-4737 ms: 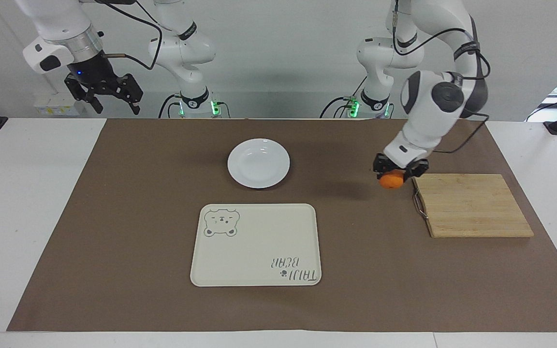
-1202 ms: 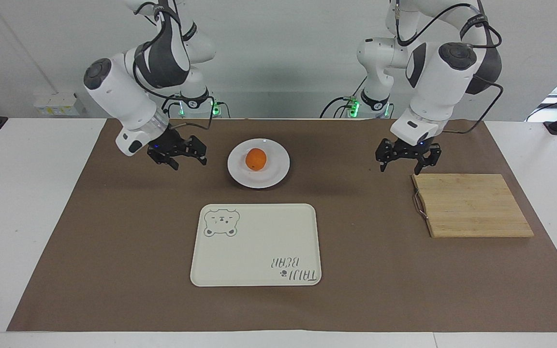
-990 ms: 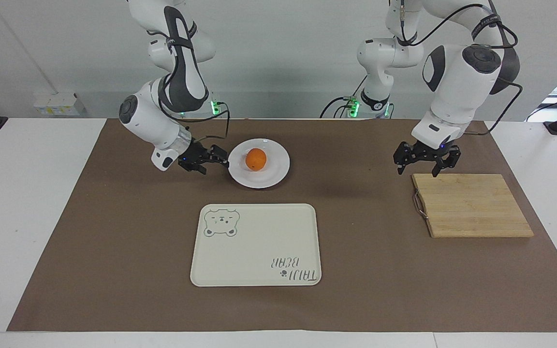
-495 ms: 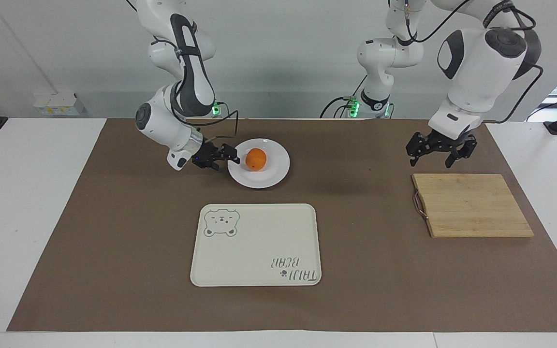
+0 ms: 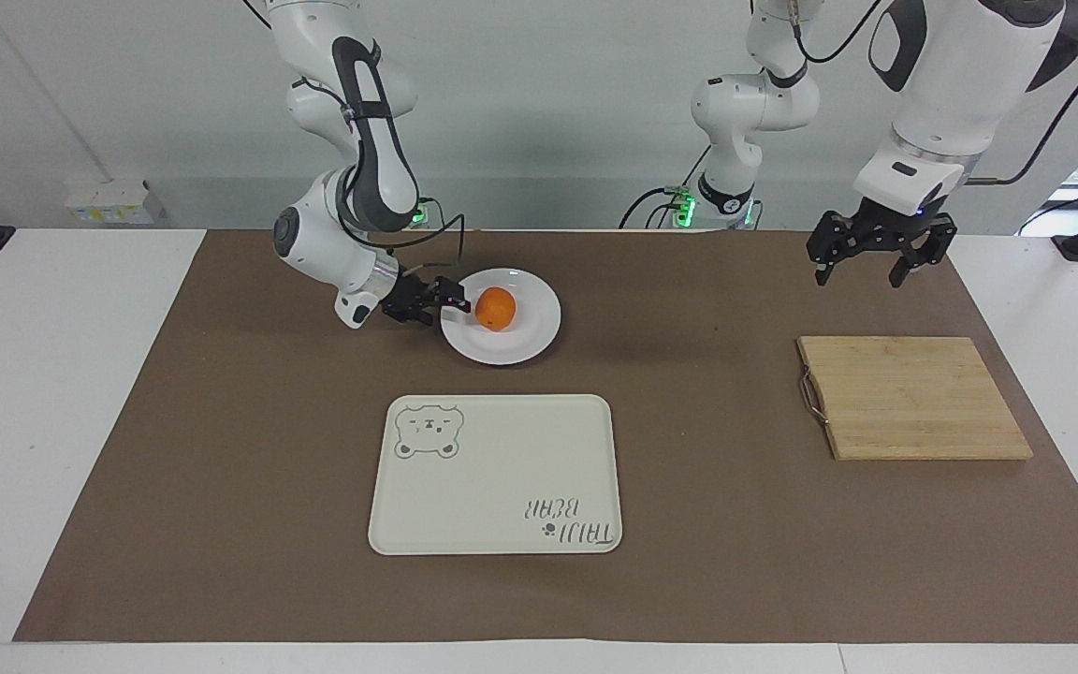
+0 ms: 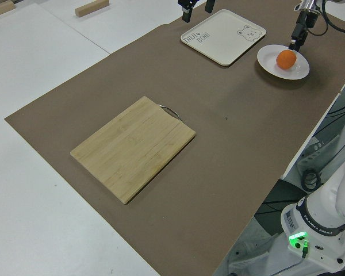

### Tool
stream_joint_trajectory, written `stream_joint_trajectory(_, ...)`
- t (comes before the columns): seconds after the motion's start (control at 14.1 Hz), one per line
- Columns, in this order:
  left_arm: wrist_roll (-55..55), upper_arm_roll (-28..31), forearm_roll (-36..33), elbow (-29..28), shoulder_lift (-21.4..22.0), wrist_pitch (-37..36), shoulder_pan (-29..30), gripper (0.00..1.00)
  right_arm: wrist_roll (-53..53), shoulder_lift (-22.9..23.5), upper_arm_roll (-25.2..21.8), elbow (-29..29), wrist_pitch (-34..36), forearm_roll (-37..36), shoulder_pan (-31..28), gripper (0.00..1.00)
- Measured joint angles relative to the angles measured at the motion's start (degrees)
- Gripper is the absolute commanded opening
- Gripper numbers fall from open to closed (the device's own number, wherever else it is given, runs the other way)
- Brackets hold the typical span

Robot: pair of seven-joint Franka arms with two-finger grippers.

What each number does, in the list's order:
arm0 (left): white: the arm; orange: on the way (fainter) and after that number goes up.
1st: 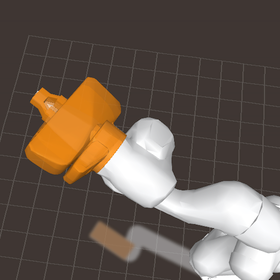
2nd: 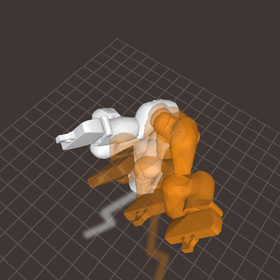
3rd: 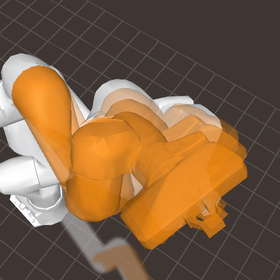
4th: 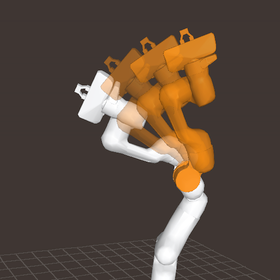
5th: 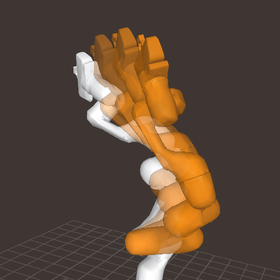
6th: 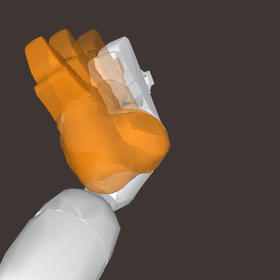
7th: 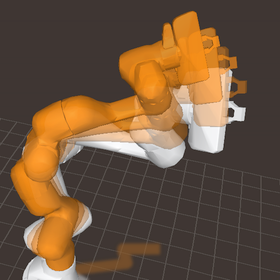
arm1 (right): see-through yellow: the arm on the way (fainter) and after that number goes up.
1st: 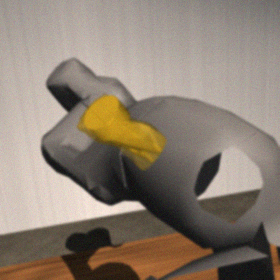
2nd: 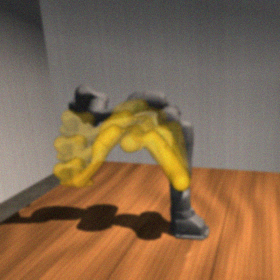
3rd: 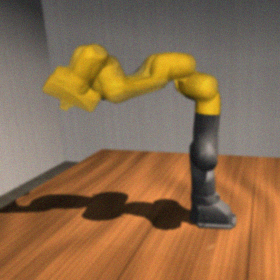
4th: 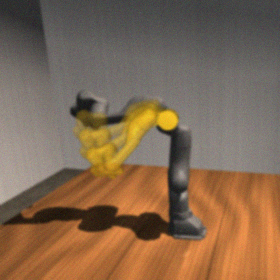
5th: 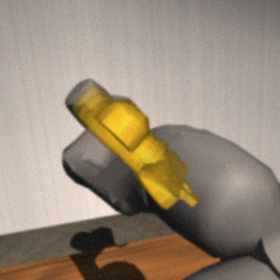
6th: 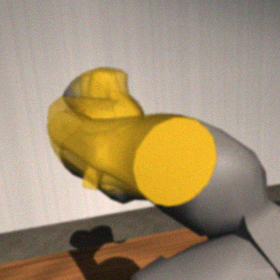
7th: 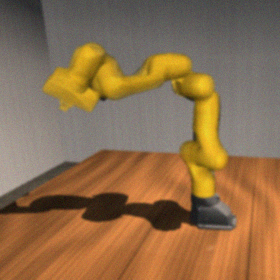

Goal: Place orange and plate with both arms
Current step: 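Withdraw the left gripper while the right gripper reaches the plate rim, then grip the plate rim nearest the right gripper and lift it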

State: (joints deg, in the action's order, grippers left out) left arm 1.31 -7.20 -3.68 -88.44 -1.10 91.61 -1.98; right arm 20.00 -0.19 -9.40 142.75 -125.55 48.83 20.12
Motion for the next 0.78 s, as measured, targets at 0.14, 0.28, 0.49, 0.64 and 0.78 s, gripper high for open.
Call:
stream_joint_trajectory(0.14,0.1,0.2,0.8,1.0,-0.3,-0.4,0.1,1.00,0.0,-0.1,0.0,0.3,0.0,0.0,0.0,0.32)
stream_joint_trajectory(0.28,0.1,0.3,1.0,1.3,-0.4,-0.6,0.1,1.00,0.0,-0.1,0.0,0.7,0.0,0.1,0.0,0.01)
stream_joint_trajectory(0.49,0.1,0.3,1.0,1.3,-0.4,-1.2,0.2,1.00,-0.9,-0.1,-0.1,0.9,0.0,1.2,0.0,0.00)
stream_joint_trajectory(0.64,0.2,0.3,1.0,1.2,-0.4,-1.8,0.2,1.00,-2.2,-0.3,-0.1,0.8,0.4,1.7,0.0,0.00)
stream_joint_trajectory(0.78,0.2,0.3,1.0,1.2,-0.4,-2.1,0.2,1.00,-3.1,-0.8,-0.1,0.3,0.9,1.8,0.0,0.00)
